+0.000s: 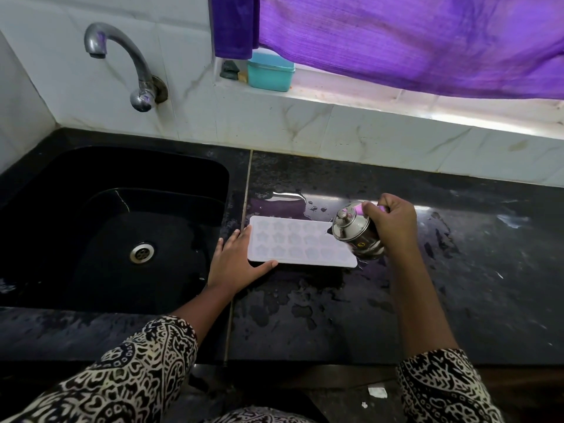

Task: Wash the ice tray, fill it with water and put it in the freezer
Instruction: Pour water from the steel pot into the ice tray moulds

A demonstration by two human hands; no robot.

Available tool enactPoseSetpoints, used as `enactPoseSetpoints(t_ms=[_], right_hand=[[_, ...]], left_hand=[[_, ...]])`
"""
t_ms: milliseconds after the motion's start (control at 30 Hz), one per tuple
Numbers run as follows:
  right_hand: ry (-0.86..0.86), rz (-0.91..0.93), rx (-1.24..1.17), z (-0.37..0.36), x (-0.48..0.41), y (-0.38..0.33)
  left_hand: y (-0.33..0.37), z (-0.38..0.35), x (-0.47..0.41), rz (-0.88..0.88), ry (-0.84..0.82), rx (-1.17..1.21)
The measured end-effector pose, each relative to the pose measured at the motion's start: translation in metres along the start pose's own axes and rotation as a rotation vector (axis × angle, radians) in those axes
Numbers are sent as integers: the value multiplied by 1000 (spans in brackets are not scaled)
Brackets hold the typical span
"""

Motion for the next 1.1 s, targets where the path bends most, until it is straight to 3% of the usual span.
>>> enactPoseSetpoints(t_ms=[833, 1100], right_hand=[[11, -3, 17, 2, 5, -2], [52, -120, -161, 6, 3, 10]], left_hand=[[-1, -1, -1, -2, 2, 6], [-2, -2, -1, -5, 2, 7]])
Point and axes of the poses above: each hand's wrist, its own x-axis away from the middle knuckle, its own z-axis out of the back of the hand, y = z × x, the point moved 6 cm from there along -x, towards the middle knuckle
